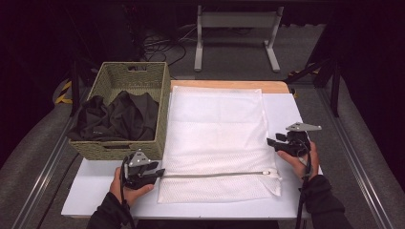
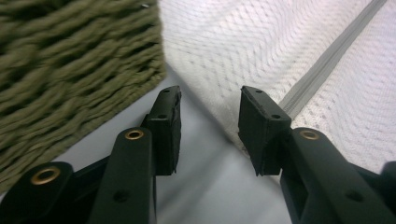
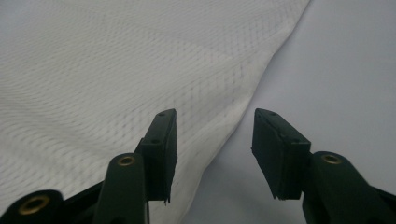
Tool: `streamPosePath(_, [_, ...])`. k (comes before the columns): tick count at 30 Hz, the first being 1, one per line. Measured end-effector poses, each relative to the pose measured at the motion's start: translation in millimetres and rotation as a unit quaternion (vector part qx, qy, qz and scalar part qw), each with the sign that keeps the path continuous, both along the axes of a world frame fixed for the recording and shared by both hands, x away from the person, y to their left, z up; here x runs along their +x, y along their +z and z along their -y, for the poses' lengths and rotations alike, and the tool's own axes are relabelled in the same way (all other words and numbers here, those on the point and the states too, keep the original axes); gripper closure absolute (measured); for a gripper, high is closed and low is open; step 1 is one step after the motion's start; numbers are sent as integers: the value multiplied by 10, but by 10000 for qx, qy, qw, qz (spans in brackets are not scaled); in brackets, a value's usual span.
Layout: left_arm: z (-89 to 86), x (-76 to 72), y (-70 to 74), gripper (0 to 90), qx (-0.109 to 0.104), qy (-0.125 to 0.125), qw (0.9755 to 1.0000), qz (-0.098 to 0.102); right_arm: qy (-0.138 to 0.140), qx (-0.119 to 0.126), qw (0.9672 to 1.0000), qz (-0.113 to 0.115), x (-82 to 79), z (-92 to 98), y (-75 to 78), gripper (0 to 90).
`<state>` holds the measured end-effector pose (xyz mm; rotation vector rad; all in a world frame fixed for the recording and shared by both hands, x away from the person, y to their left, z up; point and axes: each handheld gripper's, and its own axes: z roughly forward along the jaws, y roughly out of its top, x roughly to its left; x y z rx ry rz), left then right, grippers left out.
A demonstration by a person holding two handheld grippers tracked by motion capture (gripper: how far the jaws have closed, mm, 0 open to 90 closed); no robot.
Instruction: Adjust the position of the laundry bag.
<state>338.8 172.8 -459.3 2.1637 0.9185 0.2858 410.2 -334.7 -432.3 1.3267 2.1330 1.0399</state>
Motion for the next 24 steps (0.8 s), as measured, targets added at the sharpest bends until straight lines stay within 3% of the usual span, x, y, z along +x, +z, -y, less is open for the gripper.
streamPosePath(1, [11, 1, 1, 571, -7, -20, 10000, 8, -62, -99, 9999, -10, 82, -25, -34, 473])
streamPosePath(4, [37, 13, -13, 617, 117, -44, 9999, 15, -202, 1, 9997, -137, 246, -50, -109, 495])
streamPosePath(5, [53, 20, -24, 683, 236, -58, 9997, 11, -237, -21, 9996, -157, 292, -63, -134, 565])
streamPosePath(6, [53, 20, -24, 740, 236, -58, 9997, 11, -237, -21, 9996, -157, 292, -63, -134, 565])
streamPosePath(7, [70, 29, -34, 740, 210, -84, 9997, 8, -178, -59, 9996, -195, 334, -81, -161, 625])
streamPosePath(9, [100, 43, -21, 851, 298, -126, 9995, 31, -190, -269, 9993, -184, 405, -142, -193, 716])
streamPosePath(13, [104, 79, -20, 882, 299, -101, 9995, 55, -299, -324, 9987, -260, 480, -168, -169, 881])
streamPosePath(17, [117, 123, -19, 884, 304, 42, 9995, 69, -351, -146, 9989, -282, 577, -142, -174, 892])
streamPosePath(19, [114, 154, -19, 884, 321, 47, 9994, 74, -329, -268, 9990, -169, 623, -174, -183, 892])
streamPosePath(21, [111, 185, -9, 884, 360, 55, 9993, 84, -379, -216, 9989, -198, 674, -186, -181, 892])
streamPosePath(24, [103, 232, -21, 884, 253, 170, 9995, 52, -428, -279, 9986, -167, 749, -198, -175, 890])
